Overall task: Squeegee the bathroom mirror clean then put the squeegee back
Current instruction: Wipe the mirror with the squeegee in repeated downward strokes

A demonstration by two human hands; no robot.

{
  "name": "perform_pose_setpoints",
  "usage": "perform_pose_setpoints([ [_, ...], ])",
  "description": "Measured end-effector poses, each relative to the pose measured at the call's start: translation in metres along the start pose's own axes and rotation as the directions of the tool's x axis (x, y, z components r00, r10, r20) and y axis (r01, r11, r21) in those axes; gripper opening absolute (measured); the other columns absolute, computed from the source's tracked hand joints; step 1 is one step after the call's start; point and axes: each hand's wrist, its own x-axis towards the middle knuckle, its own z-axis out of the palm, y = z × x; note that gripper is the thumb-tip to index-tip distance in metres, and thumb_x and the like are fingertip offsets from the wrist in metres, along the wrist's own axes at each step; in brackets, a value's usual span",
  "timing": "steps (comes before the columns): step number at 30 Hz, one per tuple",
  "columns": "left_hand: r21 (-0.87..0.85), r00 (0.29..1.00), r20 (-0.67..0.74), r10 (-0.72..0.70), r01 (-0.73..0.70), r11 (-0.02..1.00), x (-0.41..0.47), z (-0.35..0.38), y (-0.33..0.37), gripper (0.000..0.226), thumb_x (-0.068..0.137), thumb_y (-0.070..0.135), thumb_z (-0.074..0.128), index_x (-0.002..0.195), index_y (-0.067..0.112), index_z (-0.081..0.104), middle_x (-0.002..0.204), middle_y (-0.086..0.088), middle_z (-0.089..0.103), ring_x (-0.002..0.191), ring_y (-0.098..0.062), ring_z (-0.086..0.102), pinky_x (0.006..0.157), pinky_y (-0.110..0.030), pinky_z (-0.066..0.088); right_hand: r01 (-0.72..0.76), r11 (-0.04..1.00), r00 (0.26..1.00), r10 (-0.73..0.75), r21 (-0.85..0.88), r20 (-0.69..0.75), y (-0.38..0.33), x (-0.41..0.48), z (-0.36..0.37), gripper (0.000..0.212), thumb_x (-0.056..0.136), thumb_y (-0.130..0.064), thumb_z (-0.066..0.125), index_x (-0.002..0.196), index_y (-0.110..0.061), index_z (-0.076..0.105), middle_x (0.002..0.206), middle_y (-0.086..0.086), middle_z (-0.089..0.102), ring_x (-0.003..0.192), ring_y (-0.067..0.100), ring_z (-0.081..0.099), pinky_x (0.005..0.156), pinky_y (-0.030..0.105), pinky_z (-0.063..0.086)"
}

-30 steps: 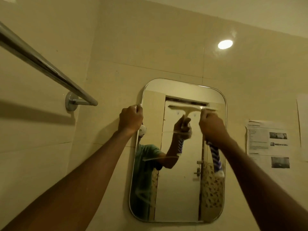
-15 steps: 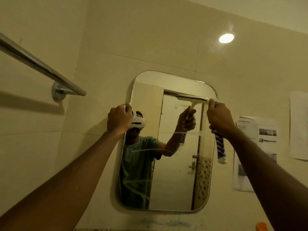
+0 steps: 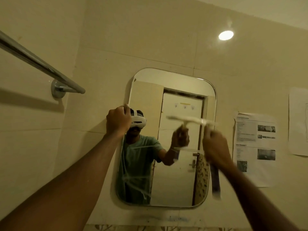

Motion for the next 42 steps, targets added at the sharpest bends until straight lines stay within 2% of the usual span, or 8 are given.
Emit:
perform_pose_setpoints([
  [6, -0.040, 0.999, 0.004, -0.033, 0.034, 0.999, -0.004, 0.002, 0.001, 0.051, 0.100, 0.040, 0.030, 0.079, 0.008, 0.064, 0.076, -0.012, 0.067, 0.066, -0.021, 0.059, 0.054, -0.023, 0.037, 0.104, 0.992, 0.992, -0.109, -0.066, -0.069, -0.092, 0.110, -0.008, 0.044, 0.104, -0.035, 0.030, 0.083, -0.006, 0.056, 0.064, 0.006, 0.055, 0.043, 0.011, 0.053, 0.040, 0.023, 0.046],
  [12, -0.091, 0.998, 0.050, -0.040, 0.045, 0.995, -0.005, 0.001, 0.000, 0.049, 0.099, 0.042, 0.031, 0.082, 0.008, 0.063, 0.081, -0.013, 0.067, 0.068, -0.018, 0.053, 0.063, -0.027, 0.038, 0.044, 0.999, 0.998, -0.044, 0.019, -0.041, -0.011, 0.011, 0.040, 0.048, 0.104, -0.037, 0.026, 0.069, -0.016, 0.053, 0.046, -0.005, 0.048, 0.029, 0.001, 0.043, 0.030, 0.013, 0.034],
  [17, -0.127, 0.992, 0.105, -0.073, 0.086, 0.988, -0.007, -0.008, 0.005, 0.049, 0.099, 0.038, 0.033, 0.089, 0.004, 0.065, 0.090, -0.018, 0.068, 0.083, -0.031, 0.063, 0.074, -0.035, 0.049, -0.094, 0.994, 0.996, 0.094, -0.052, 0.003, 0.033, -0.087, 0.061, 0.047, 0.103, -0.037, 0.029, 0.073, -0.014, 0.057, 0.060, 0.005, 0.060, 0.051, 0.015, 0.058, 0.049, 0.032, 0.051],
  [21, -0.136, 0.987, 0.132, -0.097, 0.115, 0.984, -0.010, -0.011, 0.002, 0.047, 0.099, 0.034, 0.032, 0.090, 0.002, 0.066, 0.090, -0.018, 0.068, 0.078, -0.025, 0.062, 0.068, -0.031, 0.048, -0.128, 0.992, 0.990, 0.128, 0.004, 0.065, 0.015, -0.064, 0.035, 0.049, 0.104, -0.037, 0.031, 0.077, -0.006, 0.058, 0.065, 0.011, 0.060, 0.049, 0.017, 0.055, 0.040, 0.025, 0.047],
  [26, -0.130, 0.984, 0.142, -0.110, 0.129, 0.983, -0.018, -0.013, -0.006, 0.044, 0.098, 0.029, 0.034, 0.089, 0.000, 0.066, 0.091, -0.021, 0.069, 0.084, -0.032, 0.064, 0.071, -0.035, 0.053, -0.061, 0.998, 0.996, 0.063, 0.030, -0.064, -0.004, 0.003, 0.013, 0.046, 0.104, -0.035, 0.029, 0.073, -0.010, 0.051, 0.059, 0.006, 0.048, 0.043, 0.013, 0.043, 0.041, 0.026, 0.039],
  [32, -0.132, 0.985, 0.142, -0.094, 0.113, 0.985, -0.017, -0.010, -0.010, 0.042, 0.097, 0.025, 0.036, 0.087, -0.001, 0.066, 0.092, -0.023, 0.068, 0.087, -0.035, 0.062, 0.071, -0.033, 0.045, -0.179, 0.984, 0.979, 0.180, 0.019, -0.096, 0.073, -0.095, 0.067, 0.045, 0.103, -0.038, 0.027, 0.079, -0.012, 0.055, 0.070, 0.022, 0.061, 0.053, 0.035, 0.058, 0.051, 0.048, 0.054],
  [35, -0.142, 0.988, 0.134, -0.076, 0.095, 0.985, -0.018, -0.010, -0.010, 0.041, 0.097, 0.024, 0.036, 0.084, -0.001, 0.066, 0.089, -0.023, 0.068, 0.084, -0.034, 0.061, 0.067, -0.030, 0.040, -0.295, 0.955, 0.953, 0.297, 0.040, -0.066, 0.075, -0.126, 0.075, 0.046, 0.101, -0.045, 0.028, 0.081, -0.015, 0.057, 0.064, 0.013, 0.060, 0.045, 0.023, 0.054, 0.041, 0.035, 0.052],
  [42, -0.212, 0.970, 0.240, -0.045, 0.097, 0.972, -0.015, -0.020, -0.015, 0.036, 0.099, 0.022, 0.029, 0.073, 0.010, 0.050, 0.081, -0.019, 0.063, 0.075, -0.031, 0.055, 0.061, -0.026, 0.032, 0.125, 0.990, 0.992, -0.122, 0.070, -0.042, -0.044, -0.028, 0.069, 0.045, 0.104, -0.037, 0.030, 0.069, -0.018, 0.051, 0.055, 0.000, 0.050, 0.040, 0.009, 0.047, 0.037, 0.025, 0.043],
])
